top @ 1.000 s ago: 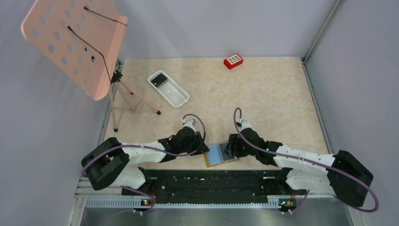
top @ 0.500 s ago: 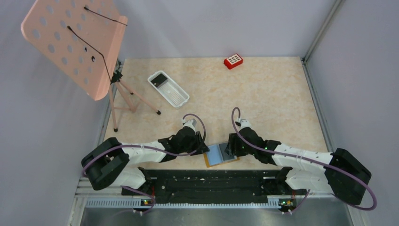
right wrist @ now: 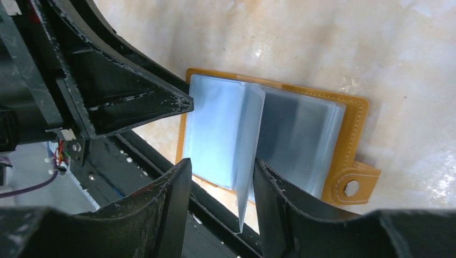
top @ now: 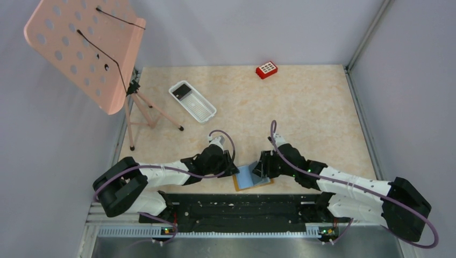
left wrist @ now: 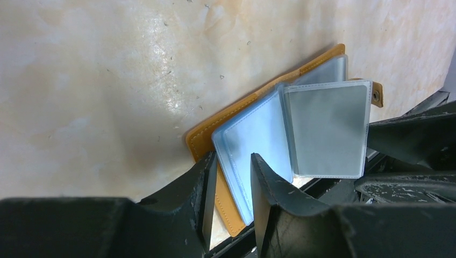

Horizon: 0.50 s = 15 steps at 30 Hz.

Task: Take the credit cards out of the card holder
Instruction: Remove the credit card from the card holder.

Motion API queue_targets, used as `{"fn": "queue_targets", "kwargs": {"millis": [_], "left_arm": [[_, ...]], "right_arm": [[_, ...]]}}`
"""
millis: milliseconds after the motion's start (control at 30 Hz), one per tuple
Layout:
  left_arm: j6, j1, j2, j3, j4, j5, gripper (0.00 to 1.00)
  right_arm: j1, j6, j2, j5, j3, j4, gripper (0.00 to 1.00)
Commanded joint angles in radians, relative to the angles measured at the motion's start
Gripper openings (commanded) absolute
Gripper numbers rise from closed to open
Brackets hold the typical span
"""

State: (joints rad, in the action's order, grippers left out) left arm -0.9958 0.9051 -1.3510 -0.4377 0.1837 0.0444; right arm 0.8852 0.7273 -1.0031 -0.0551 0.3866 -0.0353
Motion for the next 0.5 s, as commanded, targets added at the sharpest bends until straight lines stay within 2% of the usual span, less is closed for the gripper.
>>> {"fn": "queue_targets", "kwargs": {"millis": [0, 233, 467], "left_arm": [[0.006, 0.005, 0.01, -0.024, 0.028, 0.011, 0.35], [-0.004, 0.005, 0.071, -0.015, -0.006, -0.031, 0.36], [-0.005, 0.005, 0.217, -0.008, -0.118, -0.134, 0.41]], "right_arm": [[-0.007, 0.02, 0.01, -0.039, 0.012, 0.07, 0.46], [-0.005, 0.064, -0.067, -0.151, -0.001, 0.213, 0.46], [-0.004, 0.06, -0.1, -0.165, 0.0, 0.225, 0.42]]}}
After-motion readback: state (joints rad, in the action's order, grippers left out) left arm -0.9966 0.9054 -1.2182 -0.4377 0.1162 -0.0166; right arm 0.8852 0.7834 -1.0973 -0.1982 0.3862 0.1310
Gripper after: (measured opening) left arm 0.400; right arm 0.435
